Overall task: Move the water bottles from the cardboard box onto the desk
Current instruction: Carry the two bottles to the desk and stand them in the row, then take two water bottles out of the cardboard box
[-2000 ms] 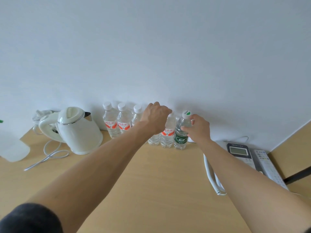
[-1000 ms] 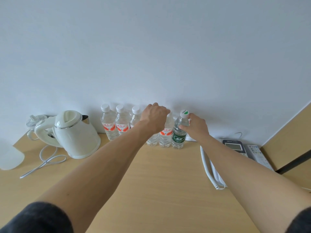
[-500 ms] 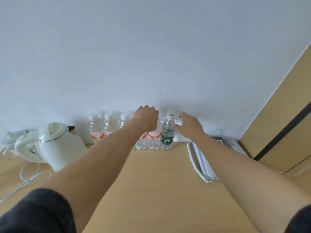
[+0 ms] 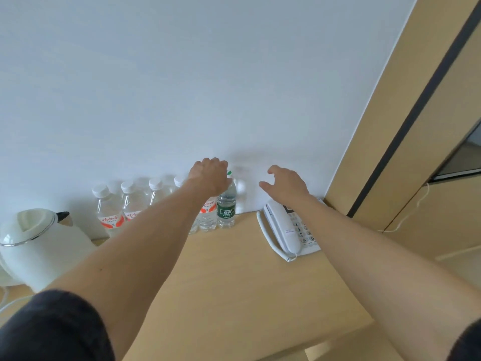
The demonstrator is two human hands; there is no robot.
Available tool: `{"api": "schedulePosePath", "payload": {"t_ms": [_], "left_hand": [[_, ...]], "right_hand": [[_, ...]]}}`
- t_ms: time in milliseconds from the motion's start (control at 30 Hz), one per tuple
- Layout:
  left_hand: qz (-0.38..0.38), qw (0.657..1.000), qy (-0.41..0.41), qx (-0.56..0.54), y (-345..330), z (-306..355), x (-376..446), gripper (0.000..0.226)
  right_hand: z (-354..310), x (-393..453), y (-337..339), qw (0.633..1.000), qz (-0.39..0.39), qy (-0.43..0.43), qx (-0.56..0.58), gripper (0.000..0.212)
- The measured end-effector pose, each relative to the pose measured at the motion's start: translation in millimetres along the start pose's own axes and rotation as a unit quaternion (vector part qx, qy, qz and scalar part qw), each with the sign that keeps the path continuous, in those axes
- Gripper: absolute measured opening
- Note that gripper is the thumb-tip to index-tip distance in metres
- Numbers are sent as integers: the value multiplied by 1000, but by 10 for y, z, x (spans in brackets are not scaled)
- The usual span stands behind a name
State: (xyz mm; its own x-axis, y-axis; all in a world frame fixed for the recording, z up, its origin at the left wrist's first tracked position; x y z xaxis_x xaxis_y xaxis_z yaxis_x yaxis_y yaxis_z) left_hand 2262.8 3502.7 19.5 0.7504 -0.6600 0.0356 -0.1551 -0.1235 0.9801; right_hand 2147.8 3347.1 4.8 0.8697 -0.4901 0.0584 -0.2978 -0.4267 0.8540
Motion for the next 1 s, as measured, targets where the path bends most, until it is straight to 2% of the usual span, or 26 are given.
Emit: {"api": "schedulePosePath", "payload": {"t_ms": [200, 367, 767, 867, 1000], "left_hand": [[15, 1000, -20, -7, 102, 560, 67, 51], [24, 997, -66, -9, 218, 1402, 75, 52], [52, 964, -261, -3, 709, 4493, -581, 44], [46, 949, -312, -22, 837, 5331, -854, 46], [33, 929, -368, -33, 1040, 6379, -1271, 49]], "right_hand": [[396, -279, 338, 999, 16, -28, 22, 52], [1021, -671, 752, 996, 39, -73, 22, 52], [3286, -2373, 2100, 963, 98, -252, -2, 50], [3873, -2964, 2417, 945, 112, -307, 12, 53], [4492, -3835, 2825, 909, 182, -375, 31, 50]]}}
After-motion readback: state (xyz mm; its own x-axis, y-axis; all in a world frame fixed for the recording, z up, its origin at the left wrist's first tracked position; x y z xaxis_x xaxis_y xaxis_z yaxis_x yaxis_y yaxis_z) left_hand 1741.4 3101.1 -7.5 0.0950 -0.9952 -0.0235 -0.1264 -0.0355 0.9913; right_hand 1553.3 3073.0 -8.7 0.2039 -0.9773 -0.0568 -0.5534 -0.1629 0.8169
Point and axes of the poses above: each hand's wrist, its own x-axis towards the middle knuckle, its own y-axis out of the back of the hand, z = x × y, the point moved 6 cm from there along x, towards the middle knuckle, and after that the axes turned 9 degrees about x, right-handed, at the moved point
